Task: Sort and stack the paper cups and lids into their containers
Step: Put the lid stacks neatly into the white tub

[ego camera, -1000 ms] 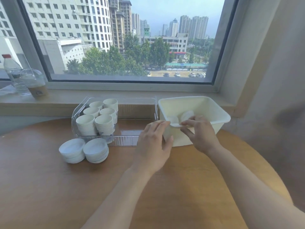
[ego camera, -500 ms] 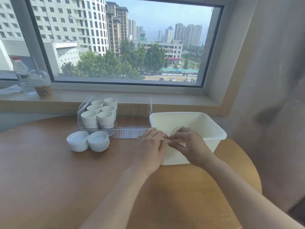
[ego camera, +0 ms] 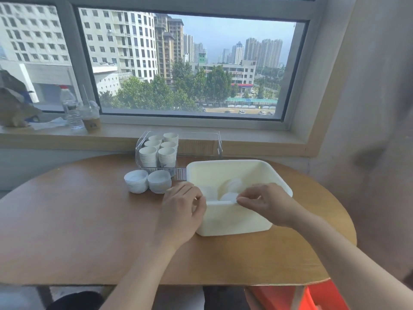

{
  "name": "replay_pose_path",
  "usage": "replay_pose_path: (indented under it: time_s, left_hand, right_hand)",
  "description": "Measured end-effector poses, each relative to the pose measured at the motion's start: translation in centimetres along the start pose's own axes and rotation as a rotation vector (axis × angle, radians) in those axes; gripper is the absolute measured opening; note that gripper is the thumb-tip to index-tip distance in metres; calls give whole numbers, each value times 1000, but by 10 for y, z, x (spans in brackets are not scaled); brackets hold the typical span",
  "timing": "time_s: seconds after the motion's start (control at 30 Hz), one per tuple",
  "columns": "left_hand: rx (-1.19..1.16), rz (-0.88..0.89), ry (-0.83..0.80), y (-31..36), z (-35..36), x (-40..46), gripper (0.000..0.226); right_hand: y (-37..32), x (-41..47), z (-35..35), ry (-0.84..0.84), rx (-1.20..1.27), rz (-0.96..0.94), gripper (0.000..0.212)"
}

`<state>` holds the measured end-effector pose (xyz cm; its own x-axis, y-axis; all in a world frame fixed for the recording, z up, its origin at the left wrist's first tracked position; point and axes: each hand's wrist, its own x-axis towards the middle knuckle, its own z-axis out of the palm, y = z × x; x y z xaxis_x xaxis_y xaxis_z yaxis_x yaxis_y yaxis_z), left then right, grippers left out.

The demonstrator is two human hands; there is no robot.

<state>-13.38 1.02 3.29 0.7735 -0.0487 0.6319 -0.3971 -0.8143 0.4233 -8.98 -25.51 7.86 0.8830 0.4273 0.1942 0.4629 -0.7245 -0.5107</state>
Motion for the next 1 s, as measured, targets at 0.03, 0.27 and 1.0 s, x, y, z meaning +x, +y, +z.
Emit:
replay_pose_path:
  time_s: [0.03, 0.27, 1.0]
  left_hand:
    - [-3, -12, 7, -3, -9, -5, 27]
    - [-8, -85, 73, -22, -61, -39, 24]
    - [-110, -226, 174, -50, -108, -18, 7]
  right_hand:
    - [-3, -2, 0, -11, 9, 7, 14]
    - [-38, -8, 7, -113, 128, -50, 10]
    - [-109, 100, 69, -493, -162, -289, 24]
